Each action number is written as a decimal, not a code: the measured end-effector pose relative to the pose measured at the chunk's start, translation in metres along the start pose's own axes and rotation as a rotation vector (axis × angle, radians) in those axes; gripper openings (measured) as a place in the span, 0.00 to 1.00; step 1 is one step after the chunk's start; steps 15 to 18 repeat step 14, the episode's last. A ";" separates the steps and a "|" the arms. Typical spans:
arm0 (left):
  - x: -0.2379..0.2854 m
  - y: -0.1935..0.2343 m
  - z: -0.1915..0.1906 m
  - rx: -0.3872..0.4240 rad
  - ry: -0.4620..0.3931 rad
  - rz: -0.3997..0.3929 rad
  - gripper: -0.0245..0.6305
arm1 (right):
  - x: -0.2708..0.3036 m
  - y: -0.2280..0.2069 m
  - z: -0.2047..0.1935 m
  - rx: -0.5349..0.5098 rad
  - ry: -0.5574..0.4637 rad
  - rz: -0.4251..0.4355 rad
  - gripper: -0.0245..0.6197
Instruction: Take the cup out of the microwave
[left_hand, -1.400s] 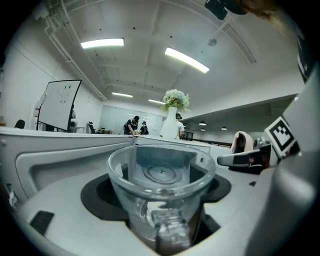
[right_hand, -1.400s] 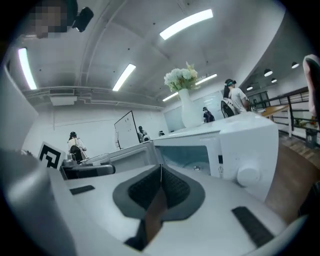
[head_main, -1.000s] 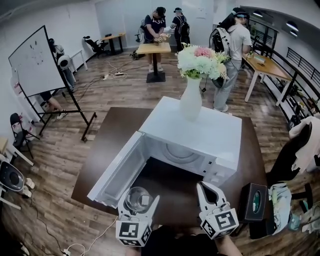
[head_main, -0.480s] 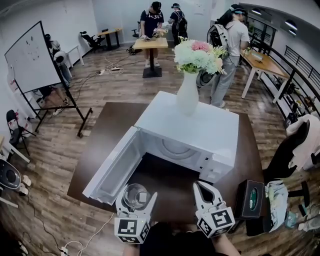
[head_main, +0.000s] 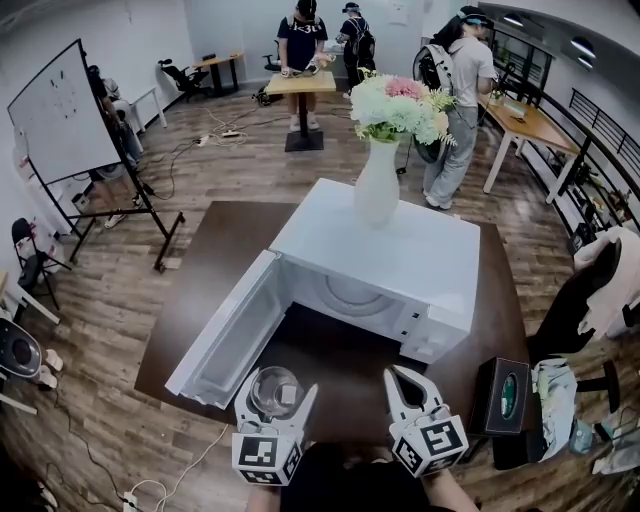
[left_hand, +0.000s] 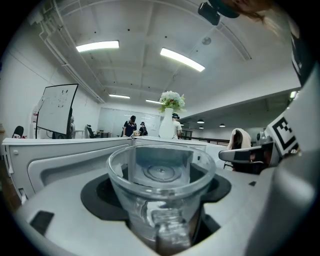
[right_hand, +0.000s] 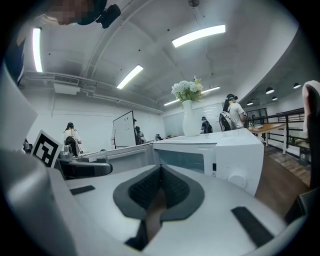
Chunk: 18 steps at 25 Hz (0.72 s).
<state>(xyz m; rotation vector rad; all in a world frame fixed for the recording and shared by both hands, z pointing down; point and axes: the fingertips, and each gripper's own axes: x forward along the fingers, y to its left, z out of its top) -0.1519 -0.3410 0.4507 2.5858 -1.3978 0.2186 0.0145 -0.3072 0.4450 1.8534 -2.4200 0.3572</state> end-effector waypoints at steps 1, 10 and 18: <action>0.000 0.000 0.000 0.000 0.002 -0.002 0.65 | 0.000 0.001 0.000 0.004 0.001 0.000 0.03; 0.006 -0.002 -0.004 0.003 0.011 -0.038 0.65 | 0.003 0.005 -0.004 0.012 0.023 -0.006 0.03; 0.012 -0.005 -0.006 0.001 0.016 -0.057 0.65 | 0.006 0.003 -0.007 0.020 0.033 -0.005 0.03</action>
